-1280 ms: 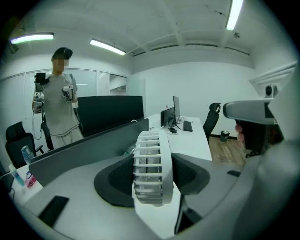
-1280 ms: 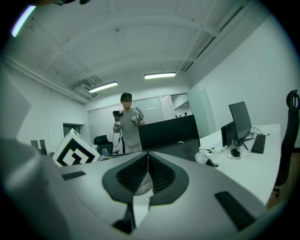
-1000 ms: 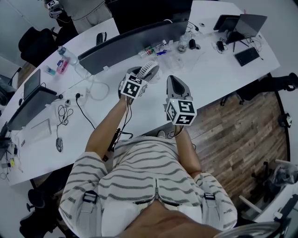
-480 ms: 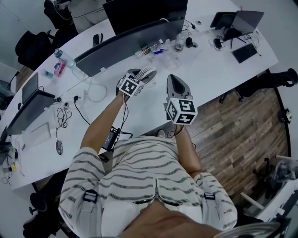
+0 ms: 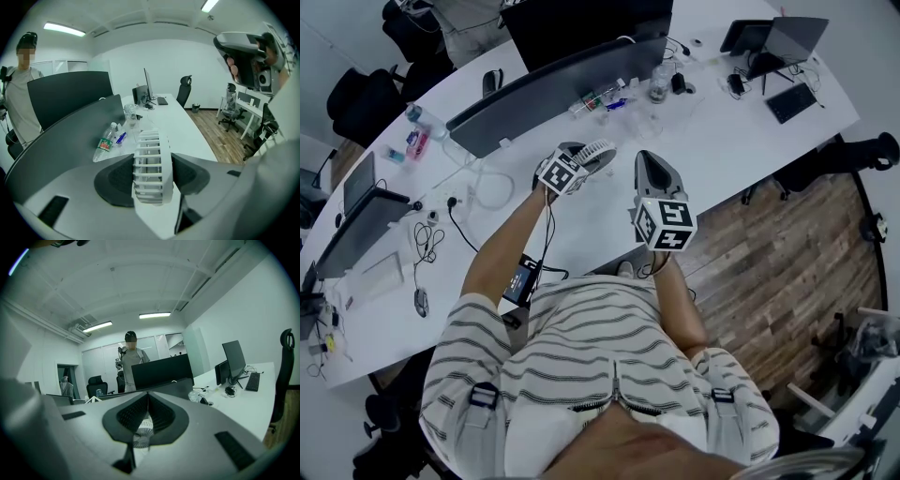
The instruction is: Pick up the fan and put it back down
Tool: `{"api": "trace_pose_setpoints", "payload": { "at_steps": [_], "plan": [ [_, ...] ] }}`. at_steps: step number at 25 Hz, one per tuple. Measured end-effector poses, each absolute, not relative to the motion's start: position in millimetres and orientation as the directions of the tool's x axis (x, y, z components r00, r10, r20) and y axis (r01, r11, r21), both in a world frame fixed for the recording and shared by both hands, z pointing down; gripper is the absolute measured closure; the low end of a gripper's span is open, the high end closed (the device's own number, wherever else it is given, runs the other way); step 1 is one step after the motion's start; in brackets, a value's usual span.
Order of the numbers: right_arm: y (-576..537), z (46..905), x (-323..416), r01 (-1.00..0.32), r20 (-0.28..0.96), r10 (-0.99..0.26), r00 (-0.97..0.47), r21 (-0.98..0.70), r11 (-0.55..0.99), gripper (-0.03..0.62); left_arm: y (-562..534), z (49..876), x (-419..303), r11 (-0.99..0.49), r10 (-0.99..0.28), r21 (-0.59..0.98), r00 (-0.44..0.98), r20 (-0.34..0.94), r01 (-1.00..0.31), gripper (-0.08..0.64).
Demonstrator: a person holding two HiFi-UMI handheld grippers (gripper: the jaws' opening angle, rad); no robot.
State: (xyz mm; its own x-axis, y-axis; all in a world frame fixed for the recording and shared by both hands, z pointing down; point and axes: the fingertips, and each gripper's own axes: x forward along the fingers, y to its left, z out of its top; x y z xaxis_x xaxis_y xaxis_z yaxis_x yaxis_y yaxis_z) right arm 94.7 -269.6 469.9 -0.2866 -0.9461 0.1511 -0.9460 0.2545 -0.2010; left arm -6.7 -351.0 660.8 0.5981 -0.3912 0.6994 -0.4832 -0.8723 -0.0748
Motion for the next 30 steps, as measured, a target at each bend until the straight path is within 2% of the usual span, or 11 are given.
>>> {"api": "trace_pose_setpoints", "payload": {
  "at_steps": [30],
  "plan": [
    [-281, 478, 97, -0.949, 0.17, -0.946, -0.276, -0.203, 0.24, 0.58, -364, 711, -10, -0.901, -0.303, -0.005, 0.619, 0.725, -0.434, 0.33]
  ]
}}
